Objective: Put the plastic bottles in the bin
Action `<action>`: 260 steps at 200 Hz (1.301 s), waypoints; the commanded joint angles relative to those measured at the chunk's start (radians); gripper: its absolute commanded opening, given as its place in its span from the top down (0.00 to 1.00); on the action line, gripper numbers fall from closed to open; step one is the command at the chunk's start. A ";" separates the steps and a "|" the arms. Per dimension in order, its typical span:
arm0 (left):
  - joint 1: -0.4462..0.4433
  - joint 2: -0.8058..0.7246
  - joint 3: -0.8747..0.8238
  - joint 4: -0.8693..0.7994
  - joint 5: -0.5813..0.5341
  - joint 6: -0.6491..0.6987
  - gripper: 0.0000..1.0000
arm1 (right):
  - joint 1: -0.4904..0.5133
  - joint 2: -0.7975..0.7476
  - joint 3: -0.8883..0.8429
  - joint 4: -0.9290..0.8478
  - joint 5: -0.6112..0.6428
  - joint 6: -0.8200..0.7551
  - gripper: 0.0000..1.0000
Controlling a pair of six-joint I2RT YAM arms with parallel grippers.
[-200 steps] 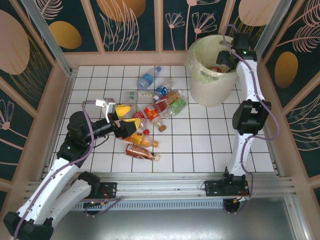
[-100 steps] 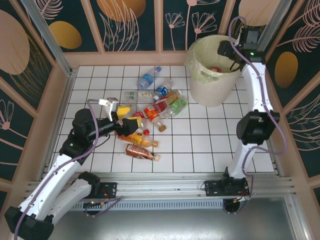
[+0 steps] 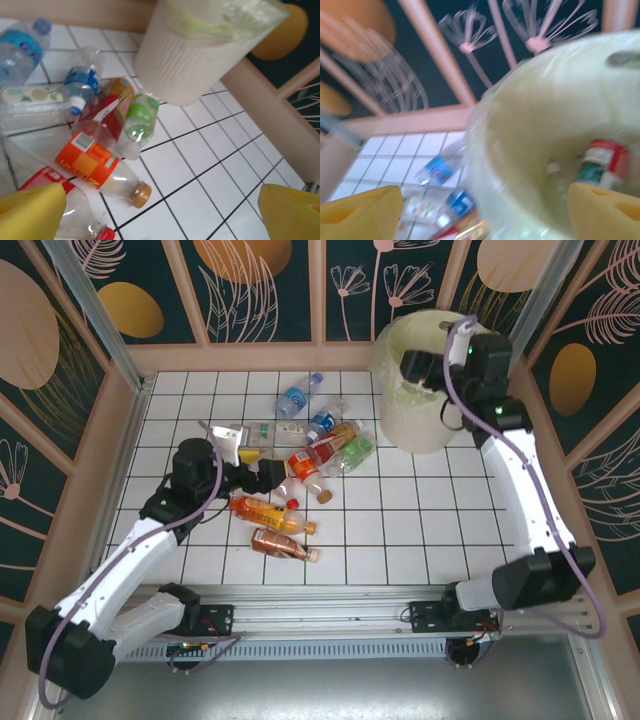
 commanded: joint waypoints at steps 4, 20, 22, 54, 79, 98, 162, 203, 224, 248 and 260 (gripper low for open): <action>-0.004 0.062 0.042 -0.049 -0.072 -0.072 0.01 | 0.045 -0.113 -0.134 0.050 -0.196 0.034 0.14; -0.004 0.076 0.034 -0.041 -0.073 -0.093 0.01 | 0.098 -0.158 -0.227 0.025 -0.259 0.009 0.15; -0.004 0.076 0.033 -0.040 -0.073 -0.094 0.01 | 0.107 -0.163 -0.240 0.023 -0.261 0.006 0.15; -0.004 0.049 0.014 -0.027 0.020 -0.039 0.01 | 0.254 -0.188 -0.410 0.040 -0.174 0.007 0.16; -0.005 0.014 0.025 -0.085 0.086 -0.014 0.01 | 0.341 -0.157 -0.510 0.127 -0.100 0.039 0.19; -0.004 -0.046 0.027 -0.126 0.039 -0.018 0.01 | 0.397 -0.101 -0.530 0.181 -0.055 0.048 0.23; -0.005 -0.172 0.070 -0.325 -0.077 0.023 0.01 | 0.512 0.221 -0.374 0.194 0.082 -0.005 0.34; -0.004 -0.224 0.030 -0.328 -0.092 0.090 0.01 | 0.556 0.450 -0.200 0.119 0.191 -0.023 0.35; -0.004 -0.267 -0.008 -0.260 -0.062 0.096 0.01 | 0.564 0.541 -0.121 0.075 0.231 -0.032 0.34; -0.004 -0.302 -0.042 -0.202 -0.026 0.092 0.01 | 0.574 0.607 -0.051 0.025 0.267 -0.040 0.33; -0.004 -0.314 -0.060 -0.182 -0.019 0.091 0.02 | 0.577 0.631 -0.029 0.004 0.271 -0.045 0.32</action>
